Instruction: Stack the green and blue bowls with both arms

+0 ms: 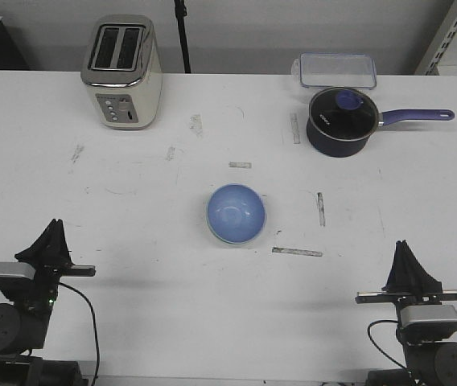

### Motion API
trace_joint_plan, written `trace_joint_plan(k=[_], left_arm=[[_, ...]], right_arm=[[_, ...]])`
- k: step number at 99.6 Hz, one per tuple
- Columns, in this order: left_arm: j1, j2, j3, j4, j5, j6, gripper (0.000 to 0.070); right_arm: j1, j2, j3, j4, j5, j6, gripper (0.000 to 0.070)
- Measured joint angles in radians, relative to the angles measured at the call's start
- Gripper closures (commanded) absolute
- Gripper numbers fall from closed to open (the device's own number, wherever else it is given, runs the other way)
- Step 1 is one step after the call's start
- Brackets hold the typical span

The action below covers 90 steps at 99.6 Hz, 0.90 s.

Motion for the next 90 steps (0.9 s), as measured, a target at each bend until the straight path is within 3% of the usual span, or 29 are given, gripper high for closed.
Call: trace_joint_plan(k=[17, 60, 90], left_arm=[[0.000, -0.053, -0.124, 0.098, 0.000, 0.014, 0.0698], [0.000, -0.237, -0.359, 0.105, 0.000, 0.022, 0.0698], [0.000, -0.271, -0.402, 0.072, 0.007, 0.022, 0.0699]], right_arm=[[0.000, 0.000, 0.000, 0.000, 0.000, 0.000, 0.0690], [0.000, 0.000, 0.000, 0.000, 0.000, 0.000, 0.0690], [0.000, 0.000, 0.000, 0.000, 0.000, 0.000, 0.0690]])
